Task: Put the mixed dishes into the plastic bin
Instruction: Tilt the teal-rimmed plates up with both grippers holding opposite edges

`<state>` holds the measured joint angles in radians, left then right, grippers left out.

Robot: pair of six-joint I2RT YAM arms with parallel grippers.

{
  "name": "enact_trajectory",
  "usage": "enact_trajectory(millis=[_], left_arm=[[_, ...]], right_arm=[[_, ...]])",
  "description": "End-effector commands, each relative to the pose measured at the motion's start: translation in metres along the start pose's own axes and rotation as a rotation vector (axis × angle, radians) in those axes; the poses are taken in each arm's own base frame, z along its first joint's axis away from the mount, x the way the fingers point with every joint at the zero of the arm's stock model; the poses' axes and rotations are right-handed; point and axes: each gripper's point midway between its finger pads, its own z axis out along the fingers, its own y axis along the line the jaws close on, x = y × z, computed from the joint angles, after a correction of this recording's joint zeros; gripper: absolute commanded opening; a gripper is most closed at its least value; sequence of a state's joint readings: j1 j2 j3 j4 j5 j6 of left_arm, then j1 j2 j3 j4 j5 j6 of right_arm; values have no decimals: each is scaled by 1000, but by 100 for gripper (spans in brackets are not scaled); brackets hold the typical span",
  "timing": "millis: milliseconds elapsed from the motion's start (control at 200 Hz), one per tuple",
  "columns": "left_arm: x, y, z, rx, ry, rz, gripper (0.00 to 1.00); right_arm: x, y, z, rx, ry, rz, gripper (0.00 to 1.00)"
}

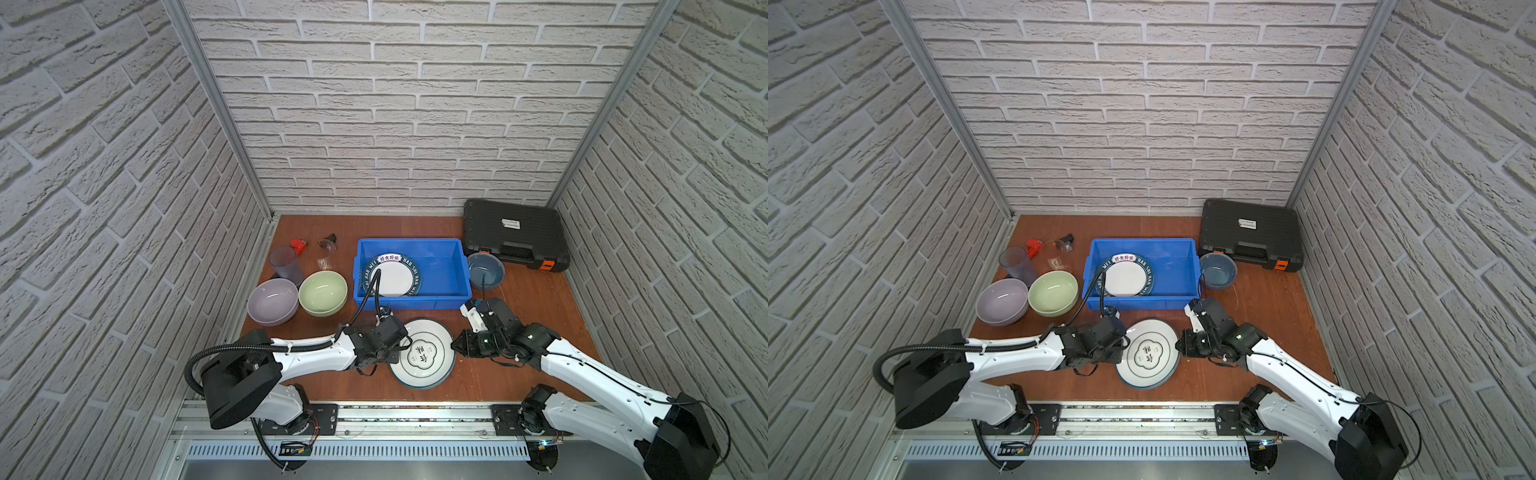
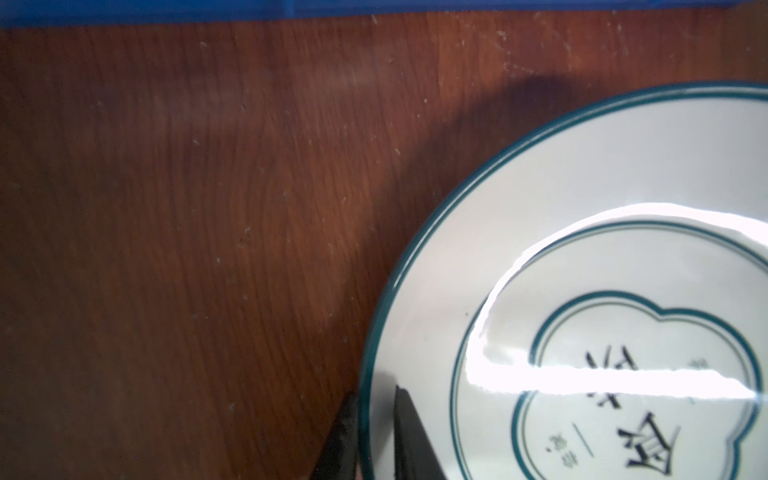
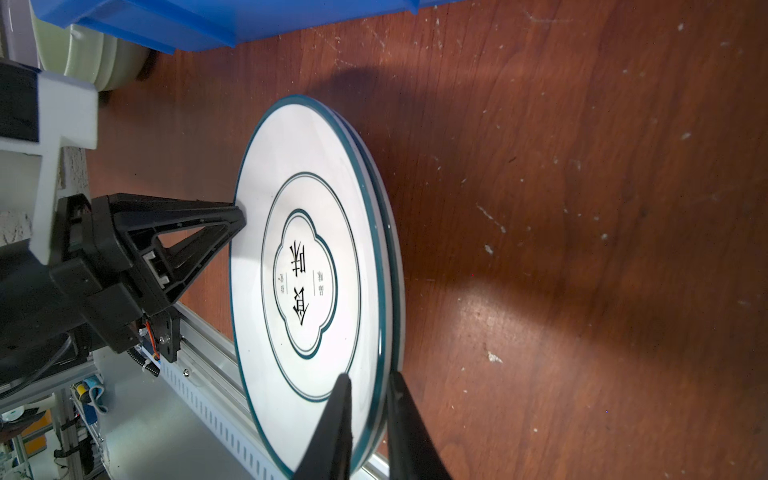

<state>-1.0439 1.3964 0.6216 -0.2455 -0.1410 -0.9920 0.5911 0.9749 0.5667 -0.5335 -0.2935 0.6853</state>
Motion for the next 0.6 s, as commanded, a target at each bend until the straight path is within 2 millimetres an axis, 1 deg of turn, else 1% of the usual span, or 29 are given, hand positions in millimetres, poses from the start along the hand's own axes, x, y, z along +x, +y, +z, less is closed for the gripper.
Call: enact_trajectory(millis=[0,235,415,475,595], left_arm=[[14,7,6,-24,53,16,17],[14,6,7,-23,51,15,17],[13,2,8,-13,55,17,17],[12,0,8,-9,57,20,17],[9,-5,5,6,55,24,17]], right_arm=[[-4,13,-6,-40,-12,-15,19],[-4,17,-7,-60,-7,-11,20],[-8,26,-8,-106,-18,2,18],[-8,28,-6,-120,-19,6,18],[-8,26,1,-123,-9,19,18]])
